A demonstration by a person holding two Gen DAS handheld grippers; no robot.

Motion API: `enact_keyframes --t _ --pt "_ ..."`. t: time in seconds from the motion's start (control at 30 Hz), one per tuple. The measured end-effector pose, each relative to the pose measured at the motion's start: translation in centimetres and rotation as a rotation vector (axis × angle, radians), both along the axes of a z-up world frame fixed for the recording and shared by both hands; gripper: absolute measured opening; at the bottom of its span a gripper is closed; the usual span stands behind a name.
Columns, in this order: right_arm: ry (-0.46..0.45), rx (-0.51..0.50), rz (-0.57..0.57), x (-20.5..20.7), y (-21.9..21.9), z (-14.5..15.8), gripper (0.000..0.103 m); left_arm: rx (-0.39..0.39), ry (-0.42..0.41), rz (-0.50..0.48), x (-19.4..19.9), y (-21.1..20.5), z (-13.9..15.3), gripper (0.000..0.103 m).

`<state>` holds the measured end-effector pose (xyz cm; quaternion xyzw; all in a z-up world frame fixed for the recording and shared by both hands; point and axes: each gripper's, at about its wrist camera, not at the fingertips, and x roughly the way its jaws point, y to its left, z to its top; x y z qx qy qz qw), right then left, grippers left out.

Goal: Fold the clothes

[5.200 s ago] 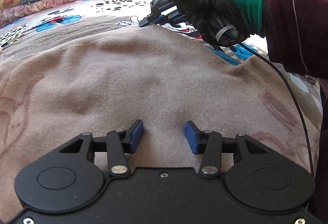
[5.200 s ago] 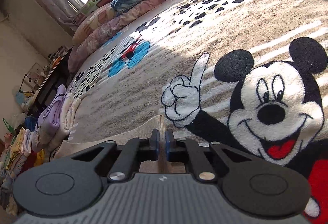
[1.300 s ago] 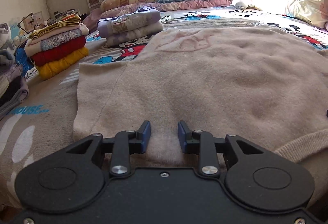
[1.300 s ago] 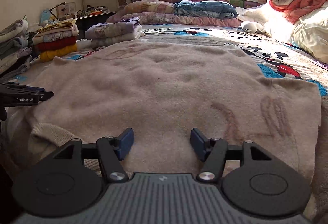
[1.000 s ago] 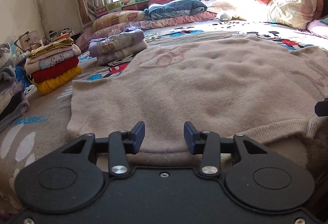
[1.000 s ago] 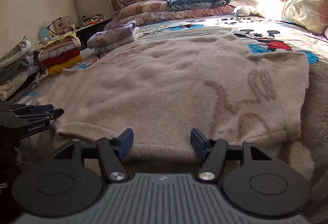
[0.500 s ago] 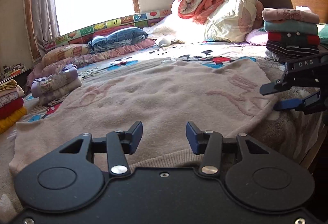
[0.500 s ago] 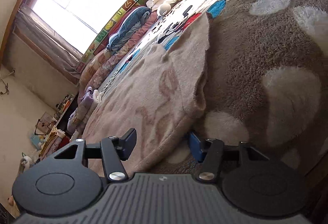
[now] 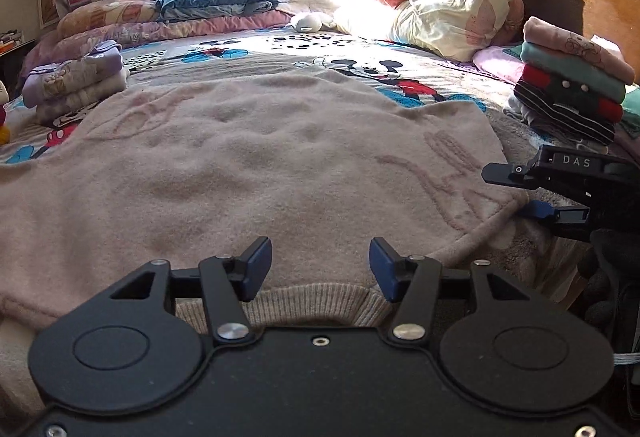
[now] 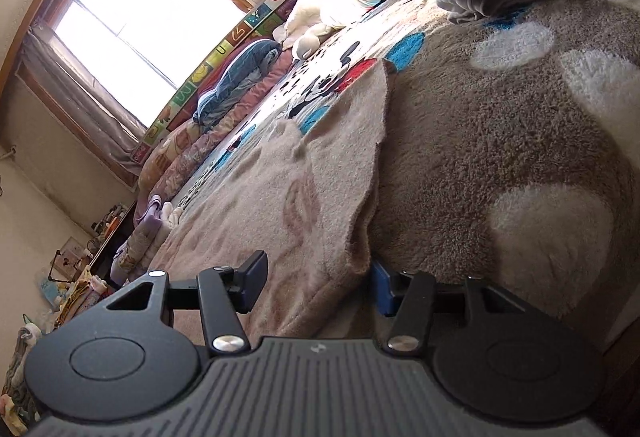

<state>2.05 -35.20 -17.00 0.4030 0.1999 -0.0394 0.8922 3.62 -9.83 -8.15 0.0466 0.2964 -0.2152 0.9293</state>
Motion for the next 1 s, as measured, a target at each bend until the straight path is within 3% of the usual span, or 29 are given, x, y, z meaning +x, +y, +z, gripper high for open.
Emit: enact_keyframes --t 0.17,0.3,0.5,0.7,1.0 --pt "-0.014 -0.046 0.011 0.6 -0.1 -0.1 0.052 -0.039 0.027 0.016 2.1 -0.3 1.3 0.055" --pt "-0.036 -0.085 0.01 0.9 -0.4 -0.1 0.044 0.003 0.016 0.005 3.7 -2.3 2.7 0.056" --pt "-0.03 -0.106 -0.006 1.1 -0.9 -0.5 0.029 0.1 -0.009 -0.133 6.2 -8.0 5.3 0.056" --pt "-0.037 -0.135 -0.022 1.0 -0.9 -0.8 0.02 0.254 -0.033 -0.339 7.4 -16.3 6.2 0.058" --pt "-0.044 -0.161 -0.027 0.6 -0.2 -1.0 0.021 0.607 -0.044 -0.544 7.0 -27.7 2.0 0.06"
